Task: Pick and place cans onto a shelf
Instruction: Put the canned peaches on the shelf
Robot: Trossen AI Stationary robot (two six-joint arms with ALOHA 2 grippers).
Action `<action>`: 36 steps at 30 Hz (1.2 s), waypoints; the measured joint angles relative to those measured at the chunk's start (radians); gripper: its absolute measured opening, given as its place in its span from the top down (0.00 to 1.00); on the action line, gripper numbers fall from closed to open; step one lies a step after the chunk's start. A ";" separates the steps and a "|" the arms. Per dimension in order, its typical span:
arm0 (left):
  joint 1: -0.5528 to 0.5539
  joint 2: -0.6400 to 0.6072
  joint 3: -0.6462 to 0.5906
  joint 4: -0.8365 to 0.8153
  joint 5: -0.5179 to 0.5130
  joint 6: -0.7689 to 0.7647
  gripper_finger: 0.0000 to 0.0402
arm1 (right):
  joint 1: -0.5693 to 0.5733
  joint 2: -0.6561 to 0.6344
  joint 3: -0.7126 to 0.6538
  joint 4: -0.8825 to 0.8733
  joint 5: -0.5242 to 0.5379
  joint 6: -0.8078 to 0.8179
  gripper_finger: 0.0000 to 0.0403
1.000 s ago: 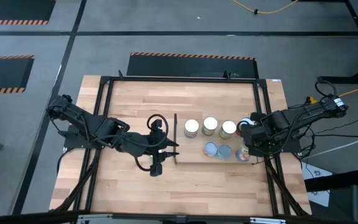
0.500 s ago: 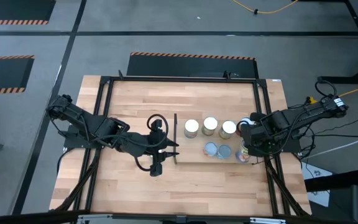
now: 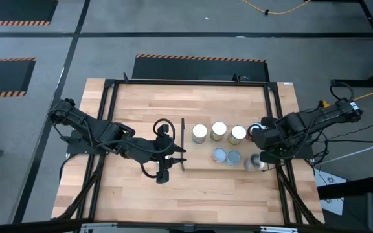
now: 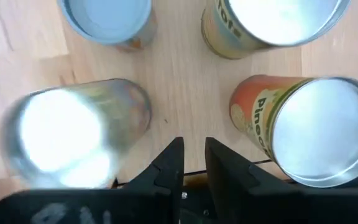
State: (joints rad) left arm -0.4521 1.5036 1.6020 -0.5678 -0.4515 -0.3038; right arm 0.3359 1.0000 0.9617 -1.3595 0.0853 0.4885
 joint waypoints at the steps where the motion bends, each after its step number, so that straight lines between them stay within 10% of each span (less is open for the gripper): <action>1: 0.000 0.000 0.000 0.000 0.000 0.000 0.69 | 0.000 0.000 0.008 0.000 0.000 0.000 0.82; 20: 0.000 0.000 0.000 0.000 0.000 0.000 0.69 | 0.026 0.000 0.013 0.048 -0.028 0.115 0.82; 36: 0.000 0.000 0.000 0.000 0.000 0.000 0.69 | 0.547 0.044 0.012 0.448 0.156 0.416 0.82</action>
State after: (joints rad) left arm -0.4522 1.5036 1.6020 -0.5676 -0.4515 -0.3038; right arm 0.8829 1.0440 0.9741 -0.9114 0.2415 0.9041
